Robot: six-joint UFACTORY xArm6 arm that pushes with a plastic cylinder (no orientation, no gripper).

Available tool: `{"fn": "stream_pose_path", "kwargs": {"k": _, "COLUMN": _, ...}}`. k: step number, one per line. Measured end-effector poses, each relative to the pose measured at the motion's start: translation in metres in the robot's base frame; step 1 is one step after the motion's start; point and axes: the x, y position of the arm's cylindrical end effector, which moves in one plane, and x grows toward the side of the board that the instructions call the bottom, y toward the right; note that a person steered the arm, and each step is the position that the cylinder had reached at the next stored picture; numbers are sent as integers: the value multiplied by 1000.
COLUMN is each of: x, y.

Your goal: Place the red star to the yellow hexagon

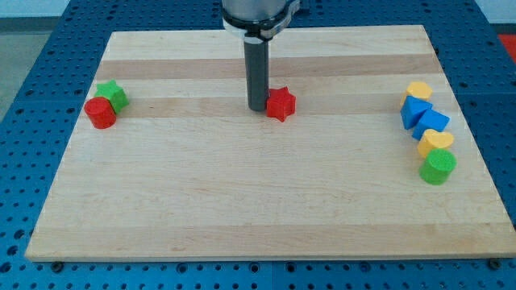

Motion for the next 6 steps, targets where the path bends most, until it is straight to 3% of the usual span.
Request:
{"fn": "stream_pose_path", "kwargs": {"k": 1, "x": 22, "y": -17}}
{"fn": "stream_pose_path", "kwargs": {"k": 4, "x": 23, "y": 7}}
{"fn": "stream_pose_path", "kwargs": {"k": 6, "x": -14, "y": 38}}
